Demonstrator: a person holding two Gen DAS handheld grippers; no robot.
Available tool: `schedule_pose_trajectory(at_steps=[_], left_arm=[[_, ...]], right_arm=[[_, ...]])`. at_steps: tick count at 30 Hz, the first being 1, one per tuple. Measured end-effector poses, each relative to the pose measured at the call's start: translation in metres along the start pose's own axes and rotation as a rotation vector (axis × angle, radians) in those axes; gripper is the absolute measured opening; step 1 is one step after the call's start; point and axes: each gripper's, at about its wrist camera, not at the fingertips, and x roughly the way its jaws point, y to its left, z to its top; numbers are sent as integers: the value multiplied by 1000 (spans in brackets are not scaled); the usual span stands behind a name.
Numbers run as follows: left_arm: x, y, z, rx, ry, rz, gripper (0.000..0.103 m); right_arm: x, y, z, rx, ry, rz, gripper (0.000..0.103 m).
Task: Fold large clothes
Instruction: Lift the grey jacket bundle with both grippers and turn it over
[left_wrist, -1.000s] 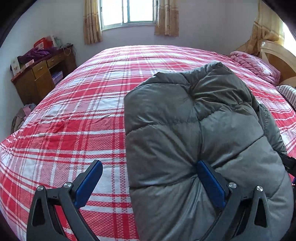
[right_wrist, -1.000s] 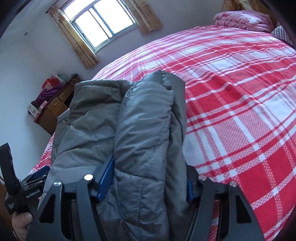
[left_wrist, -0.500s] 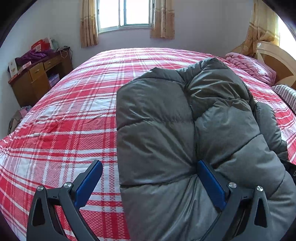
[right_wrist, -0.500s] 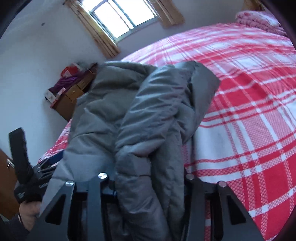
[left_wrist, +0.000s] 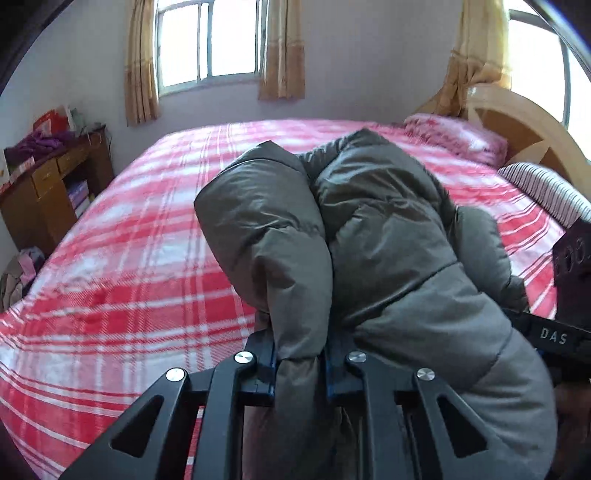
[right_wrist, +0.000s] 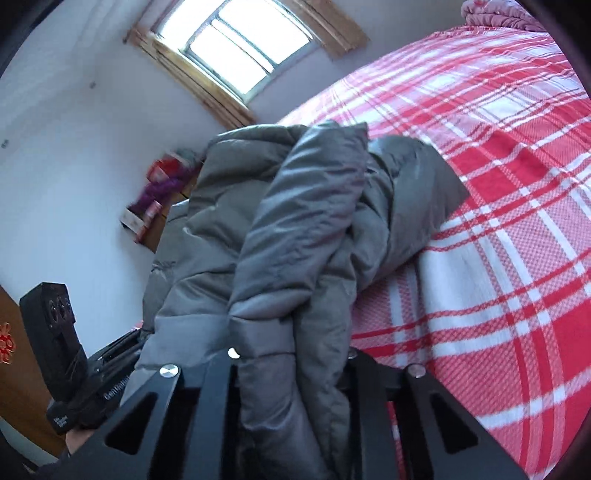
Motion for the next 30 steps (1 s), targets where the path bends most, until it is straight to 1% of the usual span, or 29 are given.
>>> schedule_pose_trajectory(at_steps=[4,6,11,14,18,22,24,26,30], left_arm=[[-44,7,11,2,-53,-8,14],[-63,13,14,3,-80,-5,13],[-101,46,22,-36,-119,-1,13],[-118,69,23,-81,-126,-12,12],[-145,87,16,-73,-160,33,12],[-168,104,7,-81,-175,56,12],[-179,115,1,-95,-180,66,12],[-186,127,-5,-118,-182,66,12],[-190,157,-16,-179,-161,65,12]], right_arm=[[-25,17,-1,-6,-52,67,20],[-30,31,4,-16,-70,90,20],[-44,71,7,-66,-102,145,19],[-42,95,8,-85,-95,176,19],[-38,128,11,-128,-91,204,19],[-37,165,8,-180,-82,232,19],[-35,172,5,-196,-71,236,19],[-29,186,2,-216,-56,247,19],[-12,203,-3,-235,-18,252,19]])
